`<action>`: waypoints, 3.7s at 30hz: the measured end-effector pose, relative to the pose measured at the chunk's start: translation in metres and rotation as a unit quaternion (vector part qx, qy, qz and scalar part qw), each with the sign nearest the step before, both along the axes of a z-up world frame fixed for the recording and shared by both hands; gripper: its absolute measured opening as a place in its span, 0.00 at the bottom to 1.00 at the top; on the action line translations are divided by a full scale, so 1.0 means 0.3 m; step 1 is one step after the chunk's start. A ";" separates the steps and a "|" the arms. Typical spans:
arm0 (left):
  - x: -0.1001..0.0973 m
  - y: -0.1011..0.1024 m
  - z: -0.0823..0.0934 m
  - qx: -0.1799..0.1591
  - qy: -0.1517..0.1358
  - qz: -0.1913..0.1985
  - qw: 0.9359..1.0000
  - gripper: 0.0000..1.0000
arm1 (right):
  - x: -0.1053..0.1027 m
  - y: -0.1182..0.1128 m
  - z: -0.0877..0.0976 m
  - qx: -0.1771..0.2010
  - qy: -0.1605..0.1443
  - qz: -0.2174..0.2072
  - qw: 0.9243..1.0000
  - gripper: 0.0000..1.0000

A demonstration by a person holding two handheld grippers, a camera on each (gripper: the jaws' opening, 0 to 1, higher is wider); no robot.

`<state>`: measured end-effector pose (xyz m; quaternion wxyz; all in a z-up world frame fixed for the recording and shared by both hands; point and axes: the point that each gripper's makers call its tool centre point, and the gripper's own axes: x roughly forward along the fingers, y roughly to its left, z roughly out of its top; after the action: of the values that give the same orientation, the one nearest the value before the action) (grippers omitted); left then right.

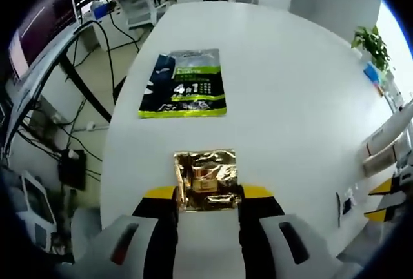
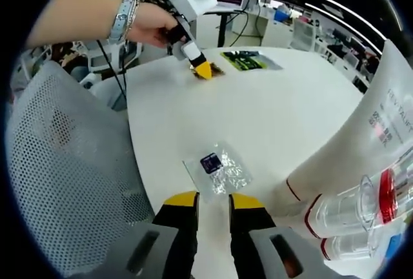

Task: Arrange the skincare products in the storage area until every visible bottle or jar stands upright without overlapping.

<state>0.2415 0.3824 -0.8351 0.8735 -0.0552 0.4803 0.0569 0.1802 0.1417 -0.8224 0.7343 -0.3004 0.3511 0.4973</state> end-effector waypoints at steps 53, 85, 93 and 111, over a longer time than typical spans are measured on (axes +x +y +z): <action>-0.210 -0.588 0.441 -0.047 -0.248 -0.250 0.935 0.21 | 0.044 0.117 0.398 0.430 0.224 -0.143 0.863 0.00; -0.224 -0.533 0.456 -0.351 -0.230 -0.139 0.897 0.00 | 0.019 0.128 0.420 0.442 0.248 -0.126 0.853 0.00; -0.197 -0.476 0.502 -0.390 -0.273 -0.086 0.875 0.00 | -0.018 0.157 0.419 0.440 0.269 -0.101 0.851 0.04; -0.206 -0.526 0.504 -0.418 -0.276 -0.110 0.859 0.00 | 0.005 0.138 0.438 0.449 0.250 -0.114 0.850 0.00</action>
<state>0.1796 0.2245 -0.6839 0.8655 -0.3755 0.2014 -0.2634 0.1816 0.1830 -0.6911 0.7283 0.2385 0.2931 0.5717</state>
